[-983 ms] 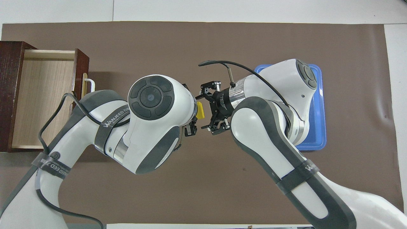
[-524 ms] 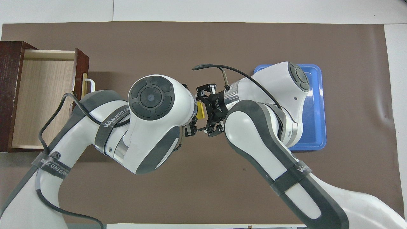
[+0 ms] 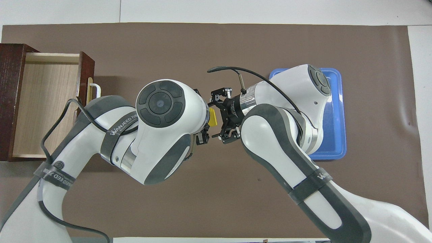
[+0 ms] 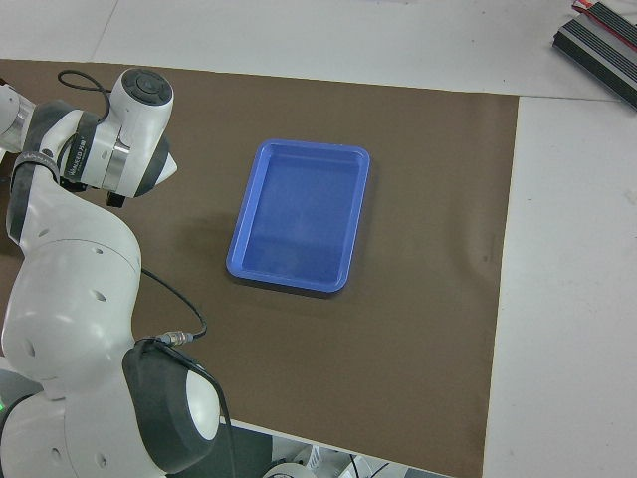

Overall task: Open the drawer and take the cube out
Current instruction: 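Grasp the yellow cube with the right gripper from the left gripper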

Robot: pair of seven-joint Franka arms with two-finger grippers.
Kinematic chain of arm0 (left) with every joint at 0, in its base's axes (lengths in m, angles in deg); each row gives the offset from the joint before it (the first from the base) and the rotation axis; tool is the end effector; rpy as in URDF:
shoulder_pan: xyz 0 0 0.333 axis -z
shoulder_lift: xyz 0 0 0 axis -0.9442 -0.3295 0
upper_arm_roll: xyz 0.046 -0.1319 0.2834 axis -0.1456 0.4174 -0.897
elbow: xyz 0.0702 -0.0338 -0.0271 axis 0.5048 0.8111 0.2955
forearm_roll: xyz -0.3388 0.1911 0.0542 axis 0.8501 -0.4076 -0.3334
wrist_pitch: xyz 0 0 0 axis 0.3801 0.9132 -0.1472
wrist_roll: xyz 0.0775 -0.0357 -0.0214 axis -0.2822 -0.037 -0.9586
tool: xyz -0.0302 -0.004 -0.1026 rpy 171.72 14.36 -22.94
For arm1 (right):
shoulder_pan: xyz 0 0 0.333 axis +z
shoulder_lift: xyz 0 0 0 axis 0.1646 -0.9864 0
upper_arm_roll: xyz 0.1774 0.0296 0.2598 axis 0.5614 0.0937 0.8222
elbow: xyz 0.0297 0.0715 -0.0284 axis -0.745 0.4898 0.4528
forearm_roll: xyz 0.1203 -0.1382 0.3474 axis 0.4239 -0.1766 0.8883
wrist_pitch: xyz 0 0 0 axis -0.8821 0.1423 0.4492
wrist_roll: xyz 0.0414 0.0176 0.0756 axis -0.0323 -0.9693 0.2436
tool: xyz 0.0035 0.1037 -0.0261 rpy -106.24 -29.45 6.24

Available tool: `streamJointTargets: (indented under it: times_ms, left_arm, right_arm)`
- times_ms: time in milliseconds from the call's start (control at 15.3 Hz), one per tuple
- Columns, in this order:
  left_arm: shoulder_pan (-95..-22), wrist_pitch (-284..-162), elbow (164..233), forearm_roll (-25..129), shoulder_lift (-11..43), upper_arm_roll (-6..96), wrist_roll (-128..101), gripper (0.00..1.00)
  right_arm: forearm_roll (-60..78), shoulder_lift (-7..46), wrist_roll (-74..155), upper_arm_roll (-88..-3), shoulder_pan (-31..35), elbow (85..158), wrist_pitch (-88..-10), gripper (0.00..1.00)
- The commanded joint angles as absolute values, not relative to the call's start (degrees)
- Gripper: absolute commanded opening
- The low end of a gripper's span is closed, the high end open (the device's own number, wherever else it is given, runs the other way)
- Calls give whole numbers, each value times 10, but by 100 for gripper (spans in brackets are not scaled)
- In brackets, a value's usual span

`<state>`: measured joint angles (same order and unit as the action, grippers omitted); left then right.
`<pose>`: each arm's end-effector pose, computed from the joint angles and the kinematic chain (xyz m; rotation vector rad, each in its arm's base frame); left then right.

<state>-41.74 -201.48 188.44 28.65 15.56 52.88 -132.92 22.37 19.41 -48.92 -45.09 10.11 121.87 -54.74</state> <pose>0.4867 -0.3999 0.4859 2.0180 2.2251 -0.0767 0.5567 0.3127 0.4113 -2.0300 1.6315 0.7103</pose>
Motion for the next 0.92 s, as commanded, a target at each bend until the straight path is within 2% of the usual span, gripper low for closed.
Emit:
streamJointTargets:
  times_ms: [0,459,524,590,655,852]
  left_arm:
    - [-413,-2009,1889,282,160,525,-1335,0]
    - [-412,-2008,1889,282,160,525,-1333,0]
    - [-413,-2006,1889,282,160,525,-1332,17]
    - [-415,-2002,1889,282,160,525,-1331,81]
    - [-418,-1990,1881,281,160,524,-1330,100]
    - [-446,-1953,1868,250,160,520,-1303,100]
  right_arm:
    - [232,190,-511,-446,99,1214,-555,0]
    - [233,189,-506,-445,92,1207,-554,0]
    - [233,189,-506,-445,92,1206,-554,0]
    - [234,189,-506,-445,92,1205,-553,0]
    - [234,189,-506,-445,92,1202,-553,0]
    - [235,188,-507,-446,91,1195,-548,0]
